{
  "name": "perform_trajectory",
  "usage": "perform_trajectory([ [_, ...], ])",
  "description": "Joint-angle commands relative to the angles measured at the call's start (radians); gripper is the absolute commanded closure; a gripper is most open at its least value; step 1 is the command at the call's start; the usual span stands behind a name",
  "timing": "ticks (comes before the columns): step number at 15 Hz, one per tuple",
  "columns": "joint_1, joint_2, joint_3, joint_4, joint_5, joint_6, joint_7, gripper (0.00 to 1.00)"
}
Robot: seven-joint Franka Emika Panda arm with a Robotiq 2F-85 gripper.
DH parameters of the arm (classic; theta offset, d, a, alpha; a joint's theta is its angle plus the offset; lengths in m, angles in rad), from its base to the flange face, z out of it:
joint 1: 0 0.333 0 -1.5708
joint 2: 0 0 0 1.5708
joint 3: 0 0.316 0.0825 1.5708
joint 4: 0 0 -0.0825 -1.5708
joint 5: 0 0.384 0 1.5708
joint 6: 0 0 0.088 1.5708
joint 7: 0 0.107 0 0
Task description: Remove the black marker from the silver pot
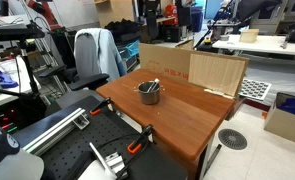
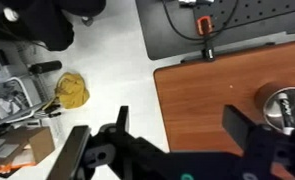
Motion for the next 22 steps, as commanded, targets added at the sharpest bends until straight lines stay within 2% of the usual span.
perform_trajectory([
  [1,0.022,0.0,-0.02,0.003,-0.007,-0.005,0.006,0.0],
  [8,0.022,0.0,-0.02,0.005,-0.007,-0.005,0.006,0.0],
  [13,0.055,0.151,-0.019,0.033,0.035,0.036,0.03,0.0],
  [19,0.069,0.353,-0.045,0.106,0.251,0.25,0.018,0.0],
  [22,0.072,0.414,-0.04,0.141,0.372,0.317,-0.012,0.0],
])
